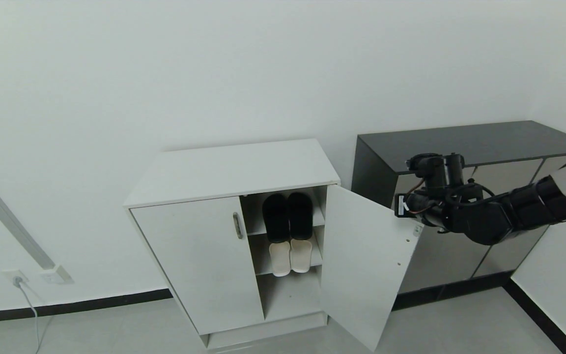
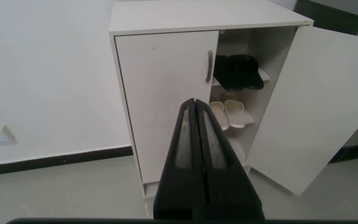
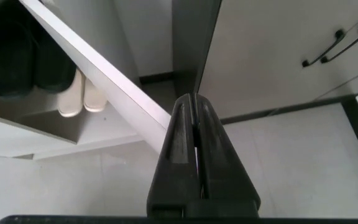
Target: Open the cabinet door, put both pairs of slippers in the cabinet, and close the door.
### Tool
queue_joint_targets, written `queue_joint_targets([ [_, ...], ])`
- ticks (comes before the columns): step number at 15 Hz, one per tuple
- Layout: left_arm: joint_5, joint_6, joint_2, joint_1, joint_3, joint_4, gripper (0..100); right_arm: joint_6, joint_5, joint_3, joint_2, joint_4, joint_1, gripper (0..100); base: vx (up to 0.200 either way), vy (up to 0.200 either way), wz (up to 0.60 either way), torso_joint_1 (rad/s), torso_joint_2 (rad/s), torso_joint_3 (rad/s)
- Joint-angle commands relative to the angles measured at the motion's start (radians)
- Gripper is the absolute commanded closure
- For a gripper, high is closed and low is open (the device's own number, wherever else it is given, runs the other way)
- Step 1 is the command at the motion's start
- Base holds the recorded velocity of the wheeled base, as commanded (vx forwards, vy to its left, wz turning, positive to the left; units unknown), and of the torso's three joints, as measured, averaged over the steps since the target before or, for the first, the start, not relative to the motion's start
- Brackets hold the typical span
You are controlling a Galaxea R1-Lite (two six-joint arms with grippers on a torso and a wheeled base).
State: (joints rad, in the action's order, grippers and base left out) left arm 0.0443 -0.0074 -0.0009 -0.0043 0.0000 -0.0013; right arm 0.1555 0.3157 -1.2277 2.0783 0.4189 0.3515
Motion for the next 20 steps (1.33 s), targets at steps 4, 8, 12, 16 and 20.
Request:
queue_joint_targets([
  [4, 0.000, 0.000, 0.001, 0.000, 0.000, 0.000, 100, 0.001, -0.017, 0.000, 0.066, 0.046, -0.005, 100, 0.000, 0.000, 0.00, 0.000, 0.00, 0.000],
  [8, 0.000, 0.000, 0.001, 0.000, 0.000, 0.000, 100, 0.001, -0.020, 0.000, 0.085, 0.058, -0.006, 100, 0.000, 0.000, 0.00, 0.000, 0.00, 0.000],
  [12, 0.000, 0.000, 0.001, 0.000, 0.000, 0.000, 100, -0.001, -0.024, 0.023, 0.074, 0.064, 0.001, 100, 0.000, 0.000, 0.00, 0.000, 0.00, 0.000],
  [16, -0.001, 0.000, 0.001, 0.000, 0.000, 0.000, 100, 0.009, -0.024, 0.114, 0.013, 0.095, 0.090, 100, 0.000, 0.000, 0.00, 0.000, 0.00, 0.000],
  [20, 0.000, 0.000, 0.001, 0.000, 0.000, 0.000, 100, 0.009, -0.017, 0.224, -0.073, 0.182, 0.225, 100, 0.000, 0.000, 0.00, 0.000, 0.00, 0.000],
])
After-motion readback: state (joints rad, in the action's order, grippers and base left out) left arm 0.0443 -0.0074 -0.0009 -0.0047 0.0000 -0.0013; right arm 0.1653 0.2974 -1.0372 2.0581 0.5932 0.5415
